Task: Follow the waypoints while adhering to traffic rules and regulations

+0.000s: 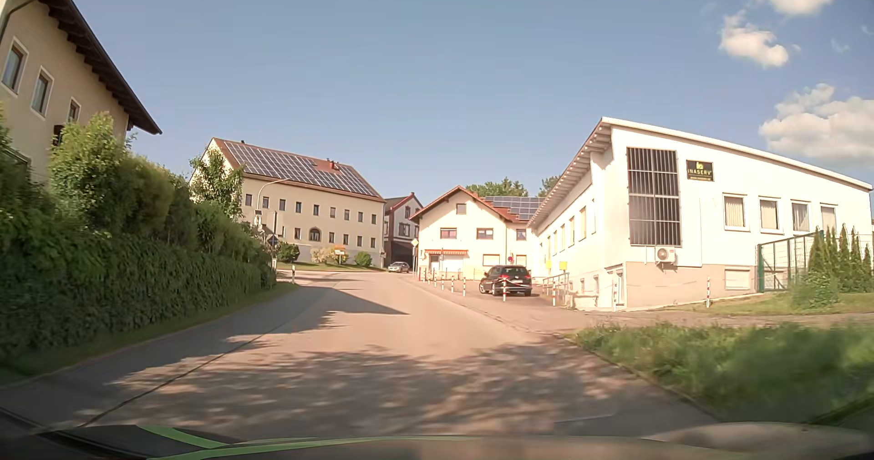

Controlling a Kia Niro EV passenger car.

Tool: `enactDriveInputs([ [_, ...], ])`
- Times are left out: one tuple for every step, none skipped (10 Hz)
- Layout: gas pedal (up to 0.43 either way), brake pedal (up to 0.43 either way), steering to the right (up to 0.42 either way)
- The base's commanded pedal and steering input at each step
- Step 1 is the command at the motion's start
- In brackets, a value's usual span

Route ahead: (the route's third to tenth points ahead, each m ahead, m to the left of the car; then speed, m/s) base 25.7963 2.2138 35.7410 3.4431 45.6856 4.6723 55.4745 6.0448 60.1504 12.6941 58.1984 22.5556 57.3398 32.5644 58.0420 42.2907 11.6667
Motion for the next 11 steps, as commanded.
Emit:
enactDriveInputs([
  [0.028, 0.000, -0.024],
  [0.000, 0.000, -0.024],
  [0.000, 0.000, -0.024],
  [0.000, 0.000, -0.024],
  [0.000, 0.000, -0.024],
  [0.000, 0.000, -0.023],
  [0.000, 0.000, -0.023],
  [0.000, 0.000, -0.023],
  [0.000, 0.000, -0.023],
  [0.000, 0.000, -0.021],
  [0.000, 0.000, -0.019],
])
